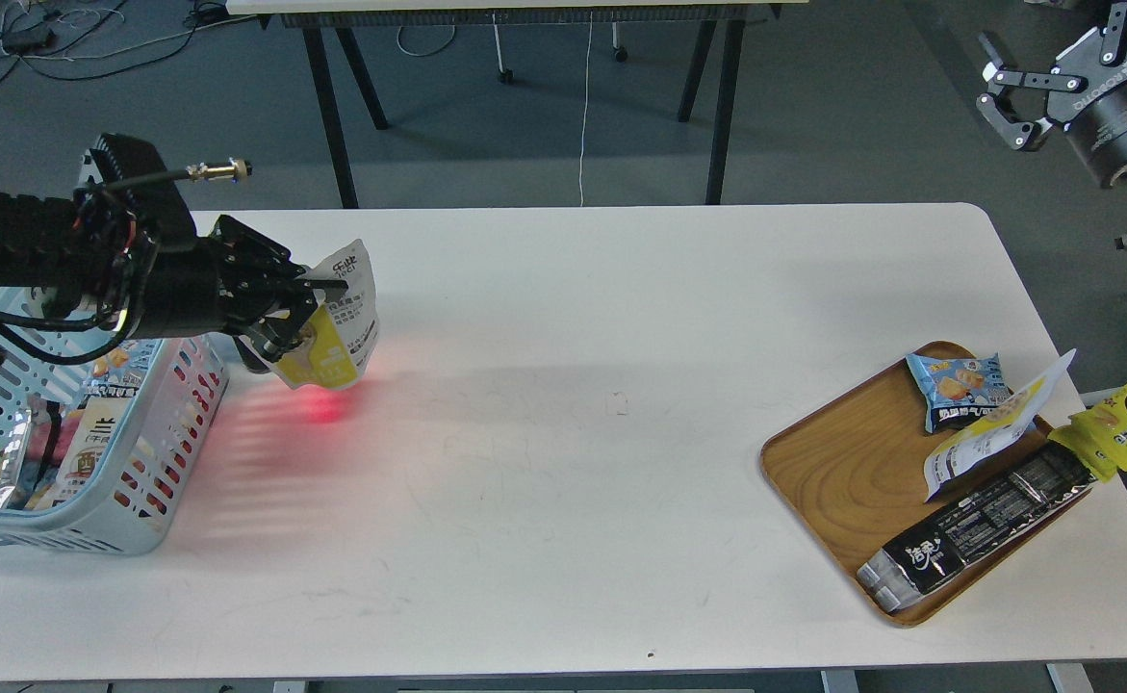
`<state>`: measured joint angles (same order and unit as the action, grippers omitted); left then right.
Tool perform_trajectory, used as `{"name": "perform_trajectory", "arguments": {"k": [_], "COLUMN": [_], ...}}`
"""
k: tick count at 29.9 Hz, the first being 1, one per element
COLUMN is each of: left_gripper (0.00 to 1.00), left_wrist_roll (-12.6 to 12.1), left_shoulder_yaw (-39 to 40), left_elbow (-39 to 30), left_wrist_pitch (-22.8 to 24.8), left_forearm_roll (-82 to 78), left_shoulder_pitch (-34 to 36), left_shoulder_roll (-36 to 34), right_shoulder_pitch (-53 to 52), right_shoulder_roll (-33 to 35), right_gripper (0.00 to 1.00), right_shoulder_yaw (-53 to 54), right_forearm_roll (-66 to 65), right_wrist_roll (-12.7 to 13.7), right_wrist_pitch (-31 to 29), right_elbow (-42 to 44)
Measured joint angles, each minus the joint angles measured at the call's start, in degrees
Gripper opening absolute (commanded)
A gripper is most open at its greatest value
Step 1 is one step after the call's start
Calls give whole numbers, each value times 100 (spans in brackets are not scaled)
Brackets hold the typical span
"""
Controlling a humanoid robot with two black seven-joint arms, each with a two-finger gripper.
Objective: Scan snack and place in basket
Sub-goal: 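Move the bag over the blue basket and drop it in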
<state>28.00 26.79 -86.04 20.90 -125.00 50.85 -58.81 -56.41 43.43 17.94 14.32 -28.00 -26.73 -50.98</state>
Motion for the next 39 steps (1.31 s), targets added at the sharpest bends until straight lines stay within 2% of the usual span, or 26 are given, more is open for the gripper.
{"name": "perform_trajectory", "arguments": {"k": [7, 15, 23, 28, 31, 32, 34, 36, 37, 38, 39], "left_gripper": [0, 0, 0, 3, 12, 19, 23, 33, 43, 60, 82], "left_wrist_roll": [0, 0, 0, 0, 0, 0, 0, 0, 0, 0, 0], "left_shoulder_yaw": [533, 795, 585, 56, -228, -283, -328, -338, -339, -339, -336], "left_elbow": [-139, 103, 1027, 1196, 1207, 1207, 1201, 1180, 1171, 1162, 1156], "left_wrist_pitch": [-168, -189, -194, -373, -522, -548, -556, -533, -524, -521, -526], "left_forearm_roll": [26, 761, 900, 895, 891, 890, 892, 908, 914, 925, 948], "left_shoulder_pitch": [6, 13, -25, -31, -31, -32, -31, -30, -29, -26, -24], "left_shoulder_roll": [-635, -1548, -1856, -1892, -1893, -1897, -1907, -1907, -1907, -1907, -1902], "right_shoulder_pitch": [-2, -11, -18, -18, -18, -18, -18, -18, -18, -18, -18], "right_shoulder_roll": [32, -15, -18, -17, -10, 0, 20, 29, 34, 41, 42], "right_gripper": [99, 99, 99, 99, 99, 99, 99, 99, 99, 99, 99], "right_shoulder_yaw": [16, 11, 1, -1, -6, -8, -9, -10, -10, -10, -10], "right_forearm_roll": [0, 0, -8, -9, -9, -9, -9, -14, -16, -16, -17], "right_wrist_roll": [0, 0, 0, 0, 0, 0, 0, 0, 0, 0, 0], "right_wrist_pitch": [-7, -8, -8, -8, -8, -8, -8, -11, -12, -13, -14], "right_elbow": [-2, 10, 19, 24, 20, 20, 19, 17, 17, 18, 17]}}
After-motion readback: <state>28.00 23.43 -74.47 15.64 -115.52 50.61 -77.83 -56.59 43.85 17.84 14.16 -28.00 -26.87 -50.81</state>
